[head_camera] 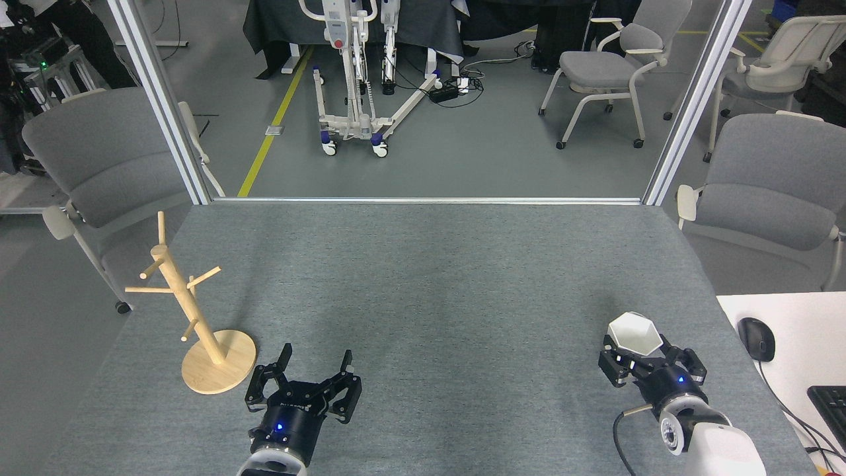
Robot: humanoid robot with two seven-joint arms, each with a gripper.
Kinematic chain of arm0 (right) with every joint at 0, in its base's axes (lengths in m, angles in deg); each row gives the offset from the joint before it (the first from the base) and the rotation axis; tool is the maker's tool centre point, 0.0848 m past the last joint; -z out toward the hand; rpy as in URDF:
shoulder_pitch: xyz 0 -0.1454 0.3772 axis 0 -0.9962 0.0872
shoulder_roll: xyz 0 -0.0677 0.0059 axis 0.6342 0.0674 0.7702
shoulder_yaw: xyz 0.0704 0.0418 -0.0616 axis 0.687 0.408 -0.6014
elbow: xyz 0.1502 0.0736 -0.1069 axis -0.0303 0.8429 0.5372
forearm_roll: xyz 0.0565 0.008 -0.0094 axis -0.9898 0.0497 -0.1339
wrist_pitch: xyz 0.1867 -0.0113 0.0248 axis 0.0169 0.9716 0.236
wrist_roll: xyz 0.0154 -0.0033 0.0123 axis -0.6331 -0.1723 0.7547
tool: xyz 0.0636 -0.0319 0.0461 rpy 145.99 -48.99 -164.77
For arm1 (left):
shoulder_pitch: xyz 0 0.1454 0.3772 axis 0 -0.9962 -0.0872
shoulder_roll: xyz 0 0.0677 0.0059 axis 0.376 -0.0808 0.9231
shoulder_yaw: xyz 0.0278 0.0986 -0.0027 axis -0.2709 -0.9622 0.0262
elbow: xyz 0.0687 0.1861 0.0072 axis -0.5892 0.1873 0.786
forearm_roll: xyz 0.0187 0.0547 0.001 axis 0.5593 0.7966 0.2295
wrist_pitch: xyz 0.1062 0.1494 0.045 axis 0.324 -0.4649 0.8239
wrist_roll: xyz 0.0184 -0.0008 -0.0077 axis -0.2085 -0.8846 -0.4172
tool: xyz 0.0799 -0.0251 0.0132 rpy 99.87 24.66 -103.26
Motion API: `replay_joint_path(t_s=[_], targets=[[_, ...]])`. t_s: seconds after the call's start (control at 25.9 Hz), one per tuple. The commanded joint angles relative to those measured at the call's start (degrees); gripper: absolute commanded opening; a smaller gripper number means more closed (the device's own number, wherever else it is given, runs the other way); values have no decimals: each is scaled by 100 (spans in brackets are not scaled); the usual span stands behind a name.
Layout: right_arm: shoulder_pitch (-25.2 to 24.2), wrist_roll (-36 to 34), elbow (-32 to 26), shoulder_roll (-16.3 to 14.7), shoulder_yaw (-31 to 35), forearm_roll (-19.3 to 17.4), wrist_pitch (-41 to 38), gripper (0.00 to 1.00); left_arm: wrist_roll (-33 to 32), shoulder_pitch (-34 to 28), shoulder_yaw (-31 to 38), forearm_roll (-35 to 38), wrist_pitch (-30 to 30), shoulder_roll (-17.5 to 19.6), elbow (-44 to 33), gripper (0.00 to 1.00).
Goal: Hang cup on storage rack
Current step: 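Lift the white cup with the right gripper, then carry the cup toward the left gripper at table center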
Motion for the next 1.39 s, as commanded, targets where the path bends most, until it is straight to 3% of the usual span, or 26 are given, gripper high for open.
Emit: replay_joint_path(t_s=[0.0,0.5,0.7,0.77,0.81,0.89,0.93,1.08,1.16,1.2,1.35], targets=[[112,1,0,18,-12,0,30,97,-6,11,0,0,0,0,26,99],[174,1,0,36,-74,0,39,93,-6,11,0,0,0,9,35,99],[174,1,0,45,-74,-9,-14,82,-6,11,0,0,0,9,70,99],[174,-8,-9,45,-74,-9,-23,69,3,11,0,0,0,9,70,99],[174,-8,-9,45,-65,-9,-32,58,3,11,0,0,0,9,70,99],[174,-8,-18,45,-65,-18,-40,21,21,11,0,0,0,9,70,99],[183,-8,-44,36,-65,-26,-49,15,30,11,0,0,0,0,70,99],[200,-17,-176,27,-30,-70,-49,13,65,11,0,-9,-44,0,44,99],[200,-8,-325,18,-21,-79,-49,1,65,20,0,-9,-79,18,18,99],[209,1,-413,10,-3,-114,-67,0,65,20,0,-9,-62,9,18,99],[209,124,-853,-61,5,-1134,-207,0,109,11,-9,-9,-79,35,-35,99]])
